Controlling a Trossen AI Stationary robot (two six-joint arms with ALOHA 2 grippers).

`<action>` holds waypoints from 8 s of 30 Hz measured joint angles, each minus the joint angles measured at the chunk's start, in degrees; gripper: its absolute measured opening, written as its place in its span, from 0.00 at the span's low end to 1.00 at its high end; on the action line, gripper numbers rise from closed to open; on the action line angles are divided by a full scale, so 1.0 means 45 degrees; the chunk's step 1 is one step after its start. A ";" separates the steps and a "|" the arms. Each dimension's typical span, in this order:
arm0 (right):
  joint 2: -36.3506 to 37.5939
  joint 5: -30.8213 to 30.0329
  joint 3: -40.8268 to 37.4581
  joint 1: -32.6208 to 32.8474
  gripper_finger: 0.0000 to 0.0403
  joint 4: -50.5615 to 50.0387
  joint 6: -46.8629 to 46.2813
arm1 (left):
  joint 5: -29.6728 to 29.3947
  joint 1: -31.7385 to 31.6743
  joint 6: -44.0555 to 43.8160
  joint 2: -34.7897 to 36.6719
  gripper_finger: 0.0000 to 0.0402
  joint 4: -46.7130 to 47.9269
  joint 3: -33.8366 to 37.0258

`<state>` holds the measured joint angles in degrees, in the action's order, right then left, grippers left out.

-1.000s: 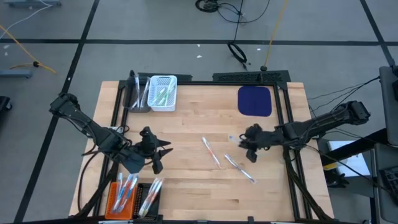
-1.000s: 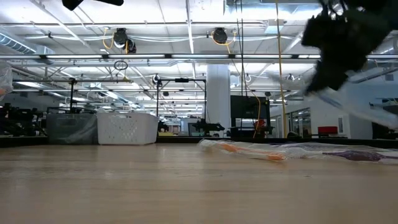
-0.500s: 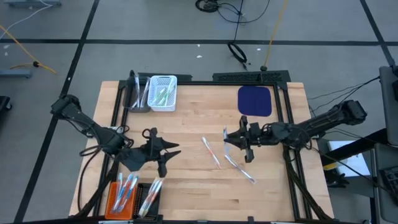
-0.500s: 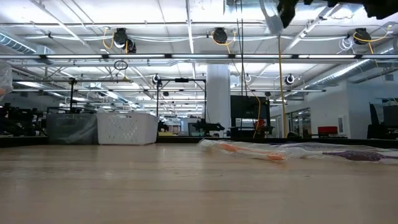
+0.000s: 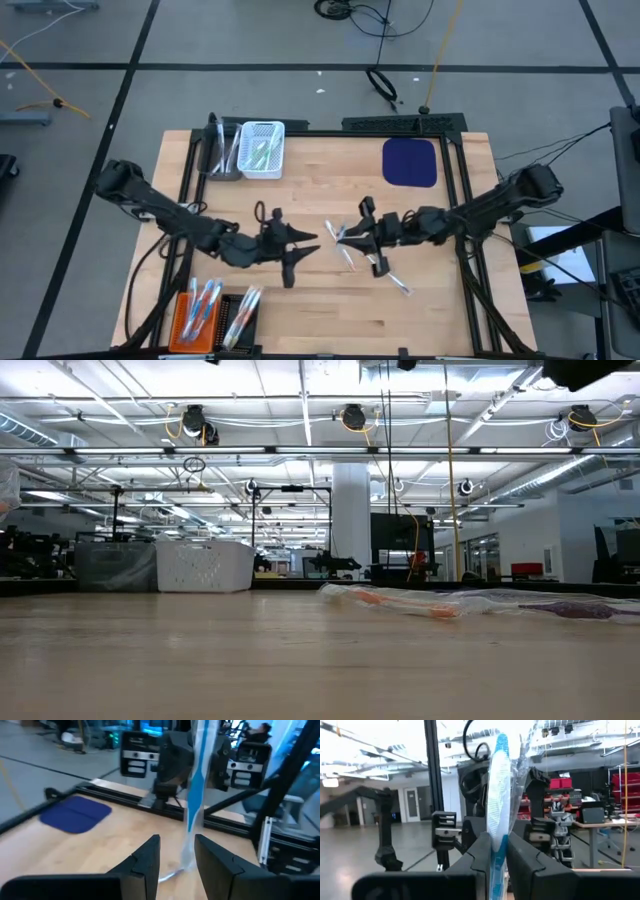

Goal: Pick & Place Toothbrushes
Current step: Put the blue toothbrush into the orange bin

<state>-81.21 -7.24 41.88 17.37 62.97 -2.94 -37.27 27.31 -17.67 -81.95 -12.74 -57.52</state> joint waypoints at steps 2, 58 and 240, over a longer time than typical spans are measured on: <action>-0.0497 0.0016 0.0485 0.0000 0.07 -0.0177 0.0313 | 0.0678 -0.0191 0.0012 -0.0268 0.30 -0.0308 0.0000; -0.0632 0.0349 0.1343 0.0025 0.25 -0.2509 0.0807 | 0.1524 -0.0277 -0.0316 -0.1166 0.03 -0.0922 0.0000; 0.0462 0.0294 0.1329 0.0141 0.23 -0.8055 -0.0771 | 0.1253 1.2978 -2.3567 0.0460 0.04 1.6117 0.0024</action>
<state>-79.13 -5.92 47.86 18.00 26.72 -6.42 -31.64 85.71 -123.72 -79.88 59.79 -57.41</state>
